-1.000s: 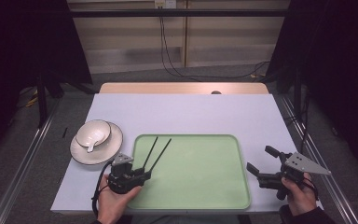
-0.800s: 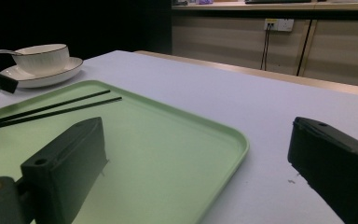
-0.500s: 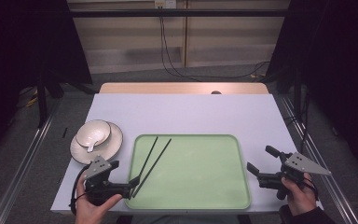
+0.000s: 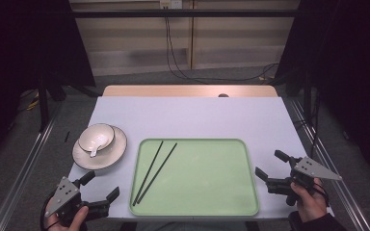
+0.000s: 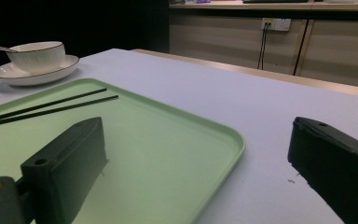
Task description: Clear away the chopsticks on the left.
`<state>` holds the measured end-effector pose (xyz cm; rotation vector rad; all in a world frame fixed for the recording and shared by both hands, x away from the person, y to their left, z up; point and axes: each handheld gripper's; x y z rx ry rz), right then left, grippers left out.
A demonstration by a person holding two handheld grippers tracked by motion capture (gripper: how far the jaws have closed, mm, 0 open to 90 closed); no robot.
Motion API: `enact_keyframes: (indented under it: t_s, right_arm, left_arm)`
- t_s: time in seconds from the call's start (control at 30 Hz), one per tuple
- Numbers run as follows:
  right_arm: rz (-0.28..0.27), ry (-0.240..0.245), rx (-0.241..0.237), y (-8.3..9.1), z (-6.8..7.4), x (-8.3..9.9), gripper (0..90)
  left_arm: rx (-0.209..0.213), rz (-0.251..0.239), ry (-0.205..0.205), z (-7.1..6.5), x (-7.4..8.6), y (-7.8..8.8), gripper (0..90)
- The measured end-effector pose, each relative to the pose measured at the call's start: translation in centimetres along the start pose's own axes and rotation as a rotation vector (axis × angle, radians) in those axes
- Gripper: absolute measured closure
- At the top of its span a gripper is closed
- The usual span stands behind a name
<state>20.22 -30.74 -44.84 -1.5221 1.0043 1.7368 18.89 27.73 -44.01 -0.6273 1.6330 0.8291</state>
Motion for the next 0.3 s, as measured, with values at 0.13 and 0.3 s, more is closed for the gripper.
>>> enact_keyframes:
  t_s: [0.13,0.3]
  right_arm:
    - [0.005,0.01,-0.011,-0.1,0.0,0.0,3.7]
    - [0.007,0.019,-0.009,-0.1,-0.1,0.1,3.6]
  left_arm:
    - [-0.034,-0.072,0.051,1.1,-0.3,0.5,1.6]
    - [-0.061,-0.067,0.06,1.4,-0.1,0.8,0.9]
Point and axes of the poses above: each handheld gripper's, and its own axes: y roughly backward along the jaws, x roughly out of its underside, z roughly to its left, and after that the axes turned 5 degrees about -z, right-handed
